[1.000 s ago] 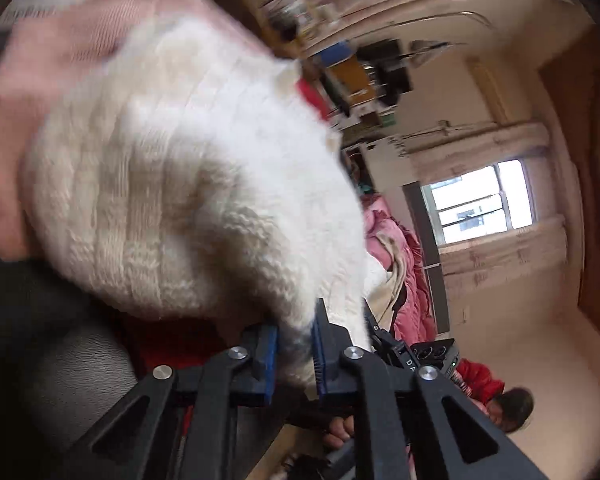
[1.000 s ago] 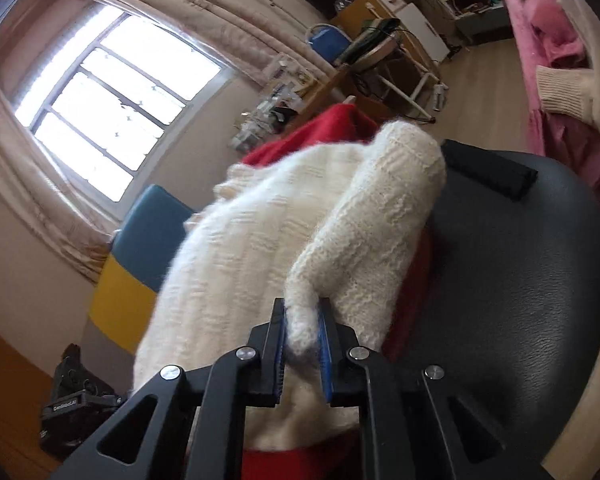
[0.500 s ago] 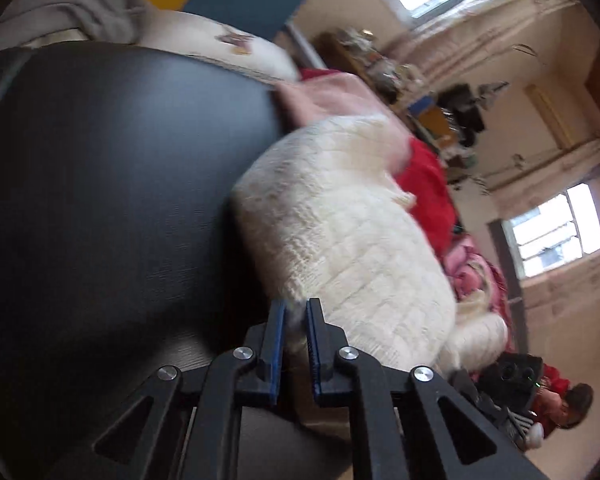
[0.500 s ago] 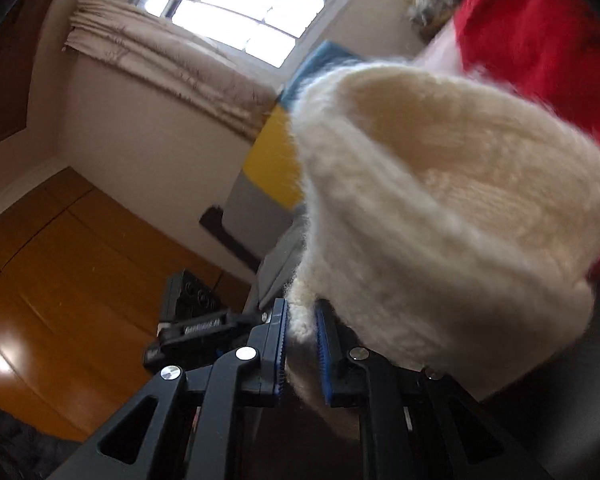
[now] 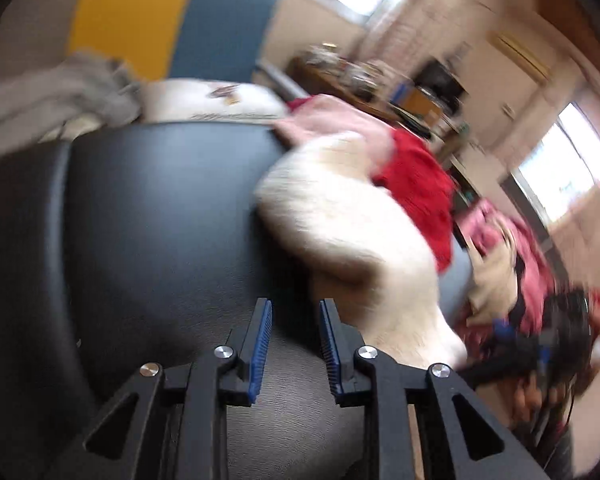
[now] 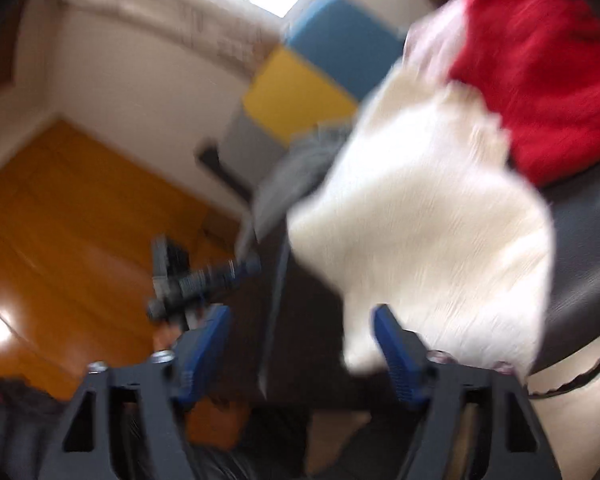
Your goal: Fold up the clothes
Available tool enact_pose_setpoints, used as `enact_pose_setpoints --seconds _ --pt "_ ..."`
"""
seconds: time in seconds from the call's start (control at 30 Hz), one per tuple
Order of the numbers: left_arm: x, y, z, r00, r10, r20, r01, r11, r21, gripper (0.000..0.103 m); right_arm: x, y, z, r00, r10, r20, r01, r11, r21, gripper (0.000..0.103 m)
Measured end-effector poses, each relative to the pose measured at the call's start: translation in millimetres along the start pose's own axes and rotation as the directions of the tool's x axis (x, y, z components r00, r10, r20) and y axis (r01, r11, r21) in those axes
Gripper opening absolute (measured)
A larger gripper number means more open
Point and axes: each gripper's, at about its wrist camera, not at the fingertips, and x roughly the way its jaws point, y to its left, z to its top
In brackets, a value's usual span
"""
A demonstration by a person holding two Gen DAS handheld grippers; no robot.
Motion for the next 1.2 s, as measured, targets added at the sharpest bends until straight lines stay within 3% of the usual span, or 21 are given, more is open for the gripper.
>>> enact_pose_setpoints --seconds 0.07,0.17,0.23,0.37,0.43,0.57,0.63,0.67,0.73,0.83,0.9,1.0,1.07,1.13,1.2 --pt "0 -14 -4 1.0 -0.02 -0.019 0.021 0.999 0.046 0.025 -13 -18 9 0.991 -0.097 0.094 0.094 0.995 0.033 0.103" --pt "8 -32 -7 0.998 -0.034 -0.049 0.038 0.995 0.095 0.025 4 -60 20 0.965 -0.258 0.05 0.253 0.963 0.093 0.102" --pt "13 -44 -9 0.997 -0.042 -0.07 0.05 0.99 0.128 0.026 15 -83 24 0.946 -0.324 0.017 0.32 0.939 0.125 0.093" --pt "26 -60 -10 0.993 -0.046 -0.113 0.063 0.987 0.149 0.027 24 -98 16 0.963 -0.267 0.022 0.259 0.951 0.169 0.091" --pt "32 -66 -7 0.991 -0.05 -0.127 0.069 0.986 0.151 0.027 28 -106 11 0.971 -0.238 0.026 0.229 0.955 0.191 0.066" --pt "40 -81 2 0.988 -0.062 -0.143 0.085 0.984 0.155 0.028 33 -121 3 0.984 -0.176 0.043 0.161 0.958 0.238 0.049" --pt "45 -88 9 0.985 -0.077 -0.152 0.101 0.982 0.16 0.028 37 -124 -2 0.988 -0.143 0.054 0.124 0.955 0.27 0.013" --pt "48 -93 13 0.985 -0.077 -0.156 0.103 0.981 0.167 0.028 39 -127 -3 0.99 -0.127 0.058 0.105 0.952 0.289 0.009" --pt "48 -101 17 0.983 -0.09 -0.159 0.118 0.976 0.182 0.028 41 -127 -6 0.994 -0.073 0.083 0.043 0.949 0.313 0.009" --pt "48 -107 26 0.968 -0.159 -0.195 0.192 0.967 0.167 0.03 43 -93 -2 0.981 0.094 0.17 -0.137 0.955 0.264 0.009" --pt "50 -100 33 0.946 -0.236 -0.223 0.262 0.96 0.095 0.033 60 -54 0 0.978 0.168 0.126 -0.188 0.968 0.169 0.009" --pt "44 -86 40 0.948 -0.236 -0.213 0.248 0.968 0.033 0.038 97 -3 -7 0.973 0.23 0.015 -0.23 0.972 0.045 0.009" --pt "37 -74 42 0.952 -0.225 -0.207 0.236 0.971 0.027 0.051 120 22 -18 0.972 0.229 -0.059 -0.231 0.973 -0.027 0.009" --pt "32 -64 43 0.953 -0.206 -0.223 0.221 0.974 0.044 0.053 140 40 -31 0.97 0.21 -0.123 -0.222 0.971 -0.09 0.009" --pt "30 -60 42 0.948 -0.178 -0.263 0.208 0.974 0.089 0.062 153 49 -40 0.971 0.184 -0.155 -0.205 0.97 -0.13 0.009"
